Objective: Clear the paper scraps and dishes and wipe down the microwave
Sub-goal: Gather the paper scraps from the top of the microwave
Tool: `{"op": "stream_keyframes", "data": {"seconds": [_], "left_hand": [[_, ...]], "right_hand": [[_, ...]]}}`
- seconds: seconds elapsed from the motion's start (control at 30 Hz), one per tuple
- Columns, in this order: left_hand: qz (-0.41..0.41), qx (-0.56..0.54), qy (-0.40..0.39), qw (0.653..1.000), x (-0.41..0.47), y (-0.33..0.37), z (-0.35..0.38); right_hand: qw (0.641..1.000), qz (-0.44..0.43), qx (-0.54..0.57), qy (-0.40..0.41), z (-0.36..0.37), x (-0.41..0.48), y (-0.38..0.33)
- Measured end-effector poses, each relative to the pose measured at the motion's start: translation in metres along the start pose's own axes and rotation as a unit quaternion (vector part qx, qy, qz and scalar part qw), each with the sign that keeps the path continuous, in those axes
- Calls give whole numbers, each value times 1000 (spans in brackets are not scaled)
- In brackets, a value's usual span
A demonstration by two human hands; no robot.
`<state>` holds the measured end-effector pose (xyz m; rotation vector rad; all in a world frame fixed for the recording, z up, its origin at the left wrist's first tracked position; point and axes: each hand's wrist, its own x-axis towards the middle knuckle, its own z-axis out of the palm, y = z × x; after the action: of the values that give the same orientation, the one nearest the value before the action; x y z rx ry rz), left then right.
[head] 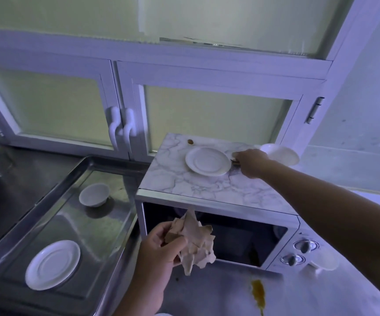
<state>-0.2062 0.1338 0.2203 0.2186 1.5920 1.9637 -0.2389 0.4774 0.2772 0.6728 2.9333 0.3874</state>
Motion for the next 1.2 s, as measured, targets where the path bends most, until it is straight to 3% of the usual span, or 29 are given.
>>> {"op": "stream_keyframes", "data": {"seconds": [0.4, 0.57, 0.7, 0.9, 1.2], "left_hand": [[-34, 3, 29, 999, -33, -22, 10], [-46, 20, 21, 998, -50, -33, 9], [-51, 30, 22, 998, -60, -41, 16], [-51, 19, 18, 998, -71, -40, 15], [-52, -7, 44, 998, -86, -41, 7]], "right_hand": [[967, -50, 235, 82, 26, -137, -24], [952, -73, 281, 98, 30, -175, -25], [912, -73, 361, 181, 20, -176, -19], [889, 10, 327, 320, 28, -151, -24], [908, -10, 316, 276, 54, -159, -49]]}}
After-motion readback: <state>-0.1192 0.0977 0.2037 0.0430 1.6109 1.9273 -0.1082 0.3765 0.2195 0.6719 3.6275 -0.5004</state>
